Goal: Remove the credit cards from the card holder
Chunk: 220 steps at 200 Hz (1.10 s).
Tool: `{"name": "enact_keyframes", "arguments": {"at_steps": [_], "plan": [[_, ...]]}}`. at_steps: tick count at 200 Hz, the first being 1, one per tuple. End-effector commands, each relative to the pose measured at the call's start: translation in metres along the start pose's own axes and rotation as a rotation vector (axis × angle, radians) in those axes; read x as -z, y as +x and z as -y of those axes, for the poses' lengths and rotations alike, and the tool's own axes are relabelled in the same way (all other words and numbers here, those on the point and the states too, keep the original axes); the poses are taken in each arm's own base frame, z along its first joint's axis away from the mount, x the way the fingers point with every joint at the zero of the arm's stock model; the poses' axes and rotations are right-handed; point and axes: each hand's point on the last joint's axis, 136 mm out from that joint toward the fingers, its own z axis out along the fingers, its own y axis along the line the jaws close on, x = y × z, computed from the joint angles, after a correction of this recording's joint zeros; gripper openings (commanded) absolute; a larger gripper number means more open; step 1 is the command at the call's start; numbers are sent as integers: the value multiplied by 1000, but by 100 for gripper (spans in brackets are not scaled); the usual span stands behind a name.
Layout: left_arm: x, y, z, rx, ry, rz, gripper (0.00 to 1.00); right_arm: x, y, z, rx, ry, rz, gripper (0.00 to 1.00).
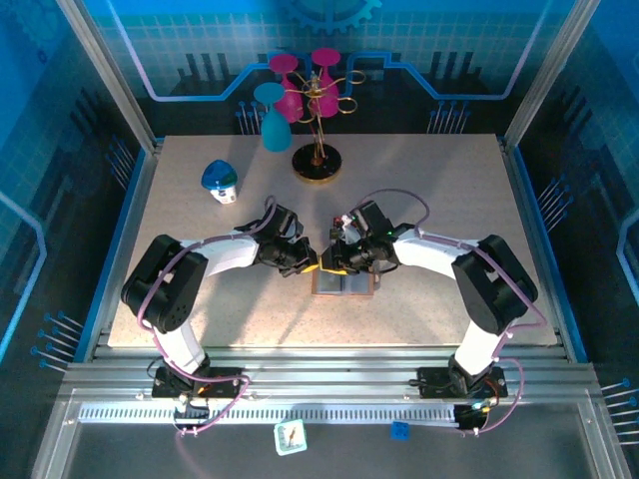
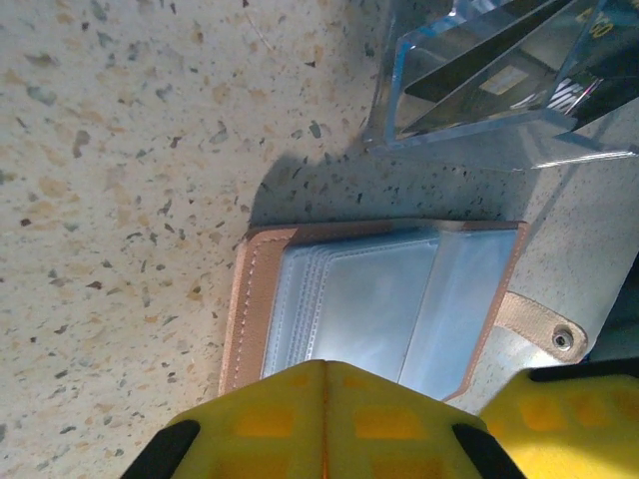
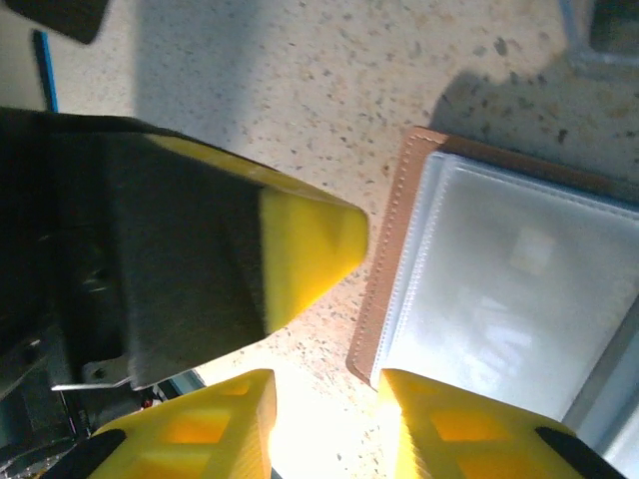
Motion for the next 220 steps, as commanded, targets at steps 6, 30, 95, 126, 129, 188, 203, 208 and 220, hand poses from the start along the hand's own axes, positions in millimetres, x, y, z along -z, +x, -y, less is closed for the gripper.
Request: {"name": "enact_keyframes", "arguments": {"at_steps": [6, 30, 95, 126, 129, 188, 203, 208, 220], "plan": [[-6, 9, -15, 39, -54, -36, 6, -6, 6, 11, -96, 2, -50, 30], [-8, 10, -17, 45, -60, -47, 6, -8, 8, 18, -114, 21, -53, 29], [-11, 13, -24, 46, -99, -73, 5, -9, 7, 33, -124, 94, -67, 25], [-12, 12, -26, 45, -107, -74, 5, -10, 8, 40, -126, 125, -74, 25], [-12, 12, -26, 44, -107, -74, 5, -10, 8, 40, -127, 125, -73, 25], [-12, 12, -26, 40, -112, -75, 5, -9, 9, 46, -125, 149, -72, 24], [-12, 11, -25, 37, -111, -74, 5, -7, 9, 47, -122, 157, -69, 24], [-12, 11, -25, 38, -112, -74, 5, -6, 10, 47, -124, 161, -70, 24], [-12, 10, -24, 34, -111, -73, 5, -5, 10, 49, -125, 168, -69, 24]]}}
